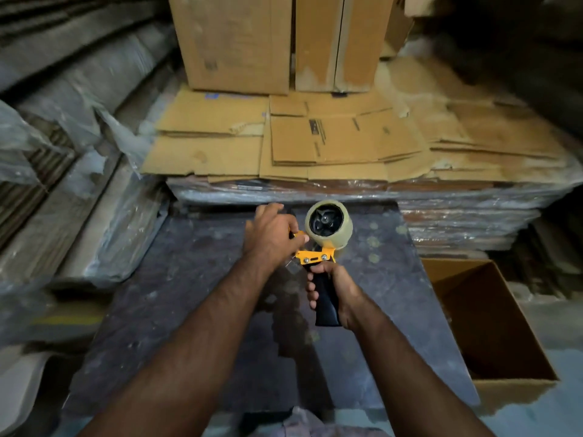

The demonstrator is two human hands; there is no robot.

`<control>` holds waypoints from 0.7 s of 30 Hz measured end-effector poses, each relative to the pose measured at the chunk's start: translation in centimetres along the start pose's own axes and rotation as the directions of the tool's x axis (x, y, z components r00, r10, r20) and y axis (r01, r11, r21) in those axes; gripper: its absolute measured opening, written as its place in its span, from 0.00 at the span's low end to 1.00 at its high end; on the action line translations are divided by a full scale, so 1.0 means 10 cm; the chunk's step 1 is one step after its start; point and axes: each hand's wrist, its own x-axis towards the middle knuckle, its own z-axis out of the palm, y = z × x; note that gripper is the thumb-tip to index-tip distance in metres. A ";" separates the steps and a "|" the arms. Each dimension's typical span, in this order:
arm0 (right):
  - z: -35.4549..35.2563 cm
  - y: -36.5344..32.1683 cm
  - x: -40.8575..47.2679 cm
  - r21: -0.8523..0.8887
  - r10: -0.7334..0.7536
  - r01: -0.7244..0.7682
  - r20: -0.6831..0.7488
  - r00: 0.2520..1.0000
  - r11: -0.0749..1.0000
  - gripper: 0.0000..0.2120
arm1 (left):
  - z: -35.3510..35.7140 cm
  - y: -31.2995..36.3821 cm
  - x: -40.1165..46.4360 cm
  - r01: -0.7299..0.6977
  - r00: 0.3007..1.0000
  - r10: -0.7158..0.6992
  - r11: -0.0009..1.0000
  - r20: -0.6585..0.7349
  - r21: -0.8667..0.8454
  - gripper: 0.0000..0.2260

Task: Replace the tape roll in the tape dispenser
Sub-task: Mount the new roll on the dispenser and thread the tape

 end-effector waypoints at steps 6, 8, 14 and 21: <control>0.41 -0.02 -0.14 -0.084 -0.055 0.050 -0.055 0.997 0.995 0.10 | -0.28 -0.03 0.02 0.059 0.991 -0.085 0.970 0.103 0.234 0.23; 0.55 0.01 -0.18 -0.100 -0.067 0.060 -0.067 0.996 0.993 0.11 | -0.35 -0.10 -0.04 0.064 0.993 -0.080 0.982 0.085 0.180 0.16; 0.84 0.15 -0.38 -0.074 -0.088 0.082 -0.078 0.993 0.994 0.12 | -0.51 -0.34 -0.32 0.016 0.998 -0.015 1.000 -0.066 0.015 0.03; 1.03 0.28 -0.61 0.012 -0.108 0.110 -0.128 0.986 0.994 0.10 | -0.81 -0.65 -0.65 -0.240 0.961 0.248 0.968 -0.120 0.073 0.08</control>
